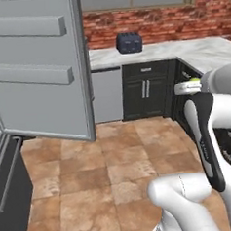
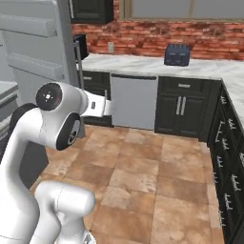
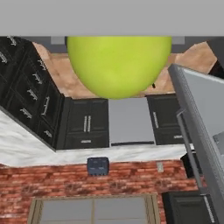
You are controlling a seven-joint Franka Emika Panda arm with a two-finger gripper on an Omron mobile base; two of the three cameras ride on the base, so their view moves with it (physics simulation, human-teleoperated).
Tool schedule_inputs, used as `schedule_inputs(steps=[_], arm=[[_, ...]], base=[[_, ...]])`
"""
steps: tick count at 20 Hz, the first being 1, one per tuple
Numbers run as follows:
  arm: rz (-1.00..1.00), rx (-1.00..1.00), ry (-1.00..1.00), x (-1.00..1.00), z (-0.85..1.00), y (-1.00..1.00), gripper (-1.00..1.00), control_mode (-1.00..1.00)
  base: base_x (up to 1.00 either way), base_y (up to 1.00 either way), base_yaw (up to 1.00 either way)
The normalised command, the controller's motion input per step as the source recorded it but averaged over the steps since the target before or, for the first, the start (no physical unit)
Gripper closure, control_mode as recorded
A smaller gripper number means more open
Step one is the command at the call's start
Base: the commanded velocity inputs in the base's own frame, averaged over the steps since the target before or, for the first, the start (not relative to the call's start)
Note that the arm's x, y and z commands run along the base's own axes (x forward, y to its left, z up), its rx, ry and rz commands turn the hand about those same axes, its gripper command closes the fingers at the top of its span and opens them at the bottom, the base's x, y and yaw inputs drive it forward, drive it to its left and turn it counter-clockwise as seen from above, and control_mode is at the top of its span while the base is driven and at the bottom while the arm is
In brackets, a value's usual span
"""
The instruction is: Retrieve the pear and banana from the fridge and place them into the bowl on the dining table.
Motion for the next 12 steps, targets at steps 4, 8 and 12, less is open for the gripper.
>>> schedule_inputs(steps=[4, 8, 12], arm=[[0.00, 0.00, 0.00, 0.00, 0.00, 0.00, 1.00, 1.00], [0.00, 0.00, 0.00, 0.00, 0.00, 0.00, 1.00, 1.00], [0.00, 0.00, 0.00, 0.00, 0.00, 0.00, 1.00, 1.00]], base=[[-0.36, -0.22, -0.28], [-0.04, -0.59, -0.16], [0.00, -1.00, -0.15]])
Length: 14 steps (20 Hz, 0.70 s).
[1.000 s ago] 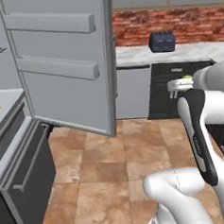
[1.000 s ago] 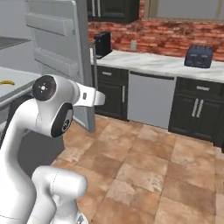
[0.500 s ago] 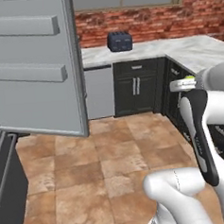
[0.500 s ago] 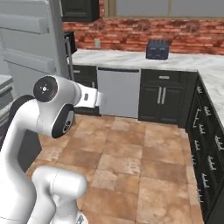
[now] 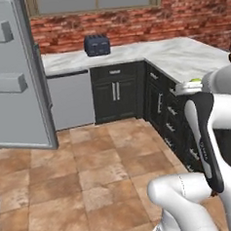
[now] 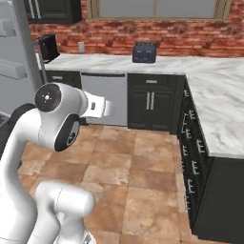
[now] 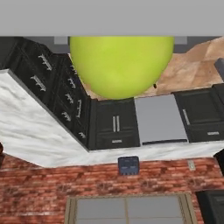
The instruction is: Retrieve the pear and banana from the fridge and place them into the bowl on the dining table.
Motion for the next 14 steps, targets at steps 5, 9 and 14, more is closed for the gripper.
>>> schedule_inputs(steps=[5, 9, 14], arm=[[0.00, 0.00, 0.00, 0.00, 0.00, 0.00, 1.00, 1.00], [0.00, 0.00, 0.00, 0.00, 0.00, 0.00, 1.00, 1.00], [0.00, 0.00, 0.00, 0.00, 0.00, 0.00, 1.00, 1.00]], base=[[0.07, -1.00, -0.12], [0.11, -1.00, -0.13], [0.21, -1.00, -0.10]])
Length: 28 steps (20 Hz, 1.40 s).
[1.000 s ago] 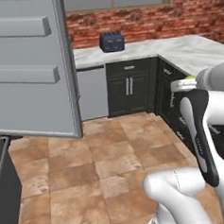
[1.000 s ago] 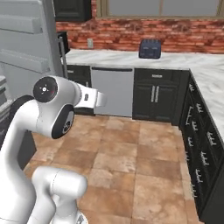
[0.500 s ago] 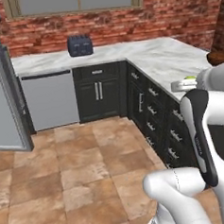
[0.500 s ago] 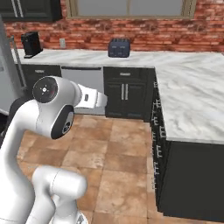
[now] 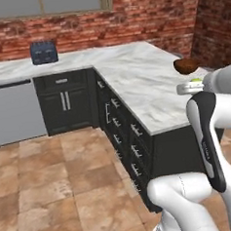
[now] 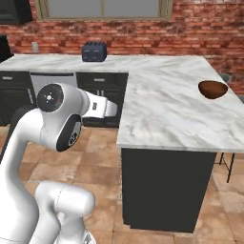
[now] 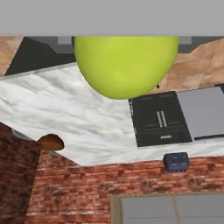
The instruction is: Retrieve the pear and banana from the fridge and place them into the bowl on the dining table.
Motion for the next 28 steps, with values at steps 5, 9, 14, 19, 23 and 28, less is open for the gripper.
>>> schedule_inputs(steps=[5, 9, 14, 19, 23, 28], arm=[[0.00, 0.00, 0.00, 0.00, 0.00, 0.00, 1.00, 1.00], [0.00, 0.00, 0.00, 0.00, 0.00, 0.00, 1.00, 1.00], [0.00, 0.00, 0.00, 0.00, 0.00, 0.00, 1.00, 1.00], [0.00, 0.00, 0.00, 0.00, 0.00, 0.00, 1.00, 1.00], [0.00, 0.00, 0.00, 0.00, 0.00, 0.00, 1.00, 1.00], [0.00, 0.00, 0.00, 0.00, 0.00, 0.00, 1.00, 1.00]], base=[[0.35, -1.00, -0.08], [0.43, -1.00, -0.07], [0.45, -1.00, -0.08], [0.41, -1.00, -0.08], [0.29, -1.00, -0.05], [0.36, -1.00, 0.00]])
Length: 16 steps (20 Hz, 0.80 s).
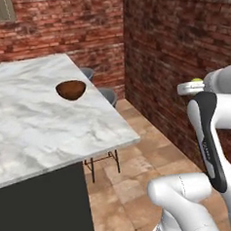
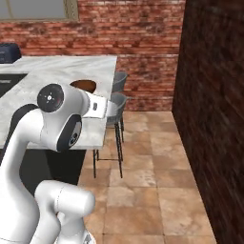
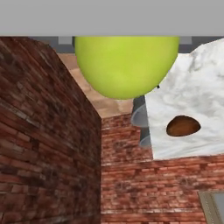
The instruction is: Retrieve the pear and banana from the fridge and place them into the bowl on the dining table.
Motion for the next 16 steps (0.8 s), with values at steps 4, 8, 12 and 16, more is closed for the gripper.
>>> schedule_inputs(steps=[4, 8, 12, 16], arm=[[0.00, 0.00, 0.00, 0.00, 0.00, 0.00, 1.00, 1.00], [0.00, 0.00, 0.00, 0.00, 0.00, 0.00, 1.00, 1.00], [0.00, 0.00, 0.00, 0.00, 0.00, 0.00, 1.00, 1.00], [0.00, 0.00, 0.00, 0.00, 0.00, 0.00, 1.00, 1.00]], base=[[0.53, -1.00, 0.02], [0.66, -0.78, 0.23], [0.89, -0.50, 0.41], [1.00, -0.42, 0.44]])
